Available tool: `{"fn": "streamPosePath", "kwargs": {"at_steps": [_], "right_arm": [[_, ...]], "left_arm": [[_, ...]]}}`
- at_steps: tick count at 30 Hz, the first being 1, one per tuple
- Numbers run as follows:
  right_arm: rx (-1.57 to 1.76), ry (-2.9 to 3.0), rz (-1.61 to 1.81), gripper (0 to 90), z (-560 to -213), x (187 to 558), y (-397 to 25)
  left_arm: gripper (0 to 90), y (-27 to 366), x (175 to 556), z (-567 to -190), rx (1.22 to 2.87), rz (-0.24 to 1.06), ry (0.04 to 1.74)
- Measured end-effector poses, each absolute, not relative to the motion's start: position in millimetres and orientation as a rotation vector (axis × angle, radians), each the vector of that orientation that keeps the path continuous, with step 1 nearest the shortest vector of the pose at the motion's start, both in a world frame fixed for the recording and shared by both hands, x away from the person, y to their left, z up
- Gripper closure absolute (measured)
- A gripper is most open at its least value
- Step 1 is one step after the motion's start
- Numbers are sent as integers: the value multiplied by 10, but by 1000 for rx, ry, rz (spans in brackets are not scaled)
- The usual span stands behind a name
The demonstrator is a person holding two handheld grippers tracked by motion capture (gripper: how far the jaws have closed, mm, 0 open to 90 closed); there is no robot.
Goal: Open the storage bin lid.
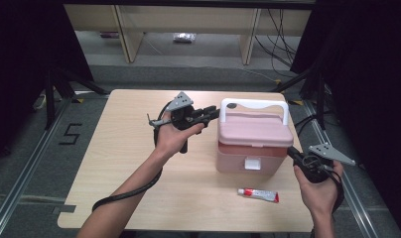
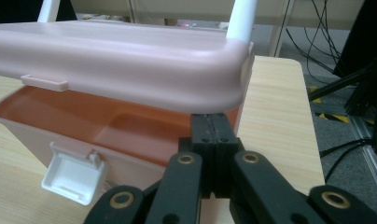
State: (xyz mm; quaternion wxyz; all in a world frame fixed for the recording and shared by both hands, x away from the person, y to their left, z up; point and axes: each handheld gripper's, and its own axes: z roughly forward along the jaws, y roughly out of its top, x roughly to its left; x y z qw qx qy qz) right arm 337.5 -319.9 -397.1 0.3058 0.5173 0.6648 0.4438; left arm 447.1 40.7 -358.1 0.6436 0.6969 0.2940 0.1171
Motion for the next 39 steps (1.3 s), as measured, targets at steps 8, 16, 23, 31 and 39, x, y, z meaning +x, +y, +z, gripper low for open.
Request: {"fn": "streamPosePath", "kwargs": {"at_steps": [8, 16, 23, 31, 39], "right_arm": [[1389, 1744, 1174, 900, -3908, 3382, -3178], [1354, 1743, 1182, 900, -3866, 3417, -3182], [1339, 1727, 1178, 900, -3818, 3448, -3171], [1322, 1727, 1187, 900, -3782, 3514, -3152], [1329, 1704, 1195, 900, -3743, 3593, -3110]], "left_arm": [[842, 445, 4288, -3672, 1631, 262, 627], [868, 390, 4077, -3785, 1661, 264, 542], [879, 328, 3969, -3913, 1686, 285, 483], [878, 205, 3885, -4043, 1717, 256, 432], [873, 58, 3806, -4104, 1739, 246, 373]]}}
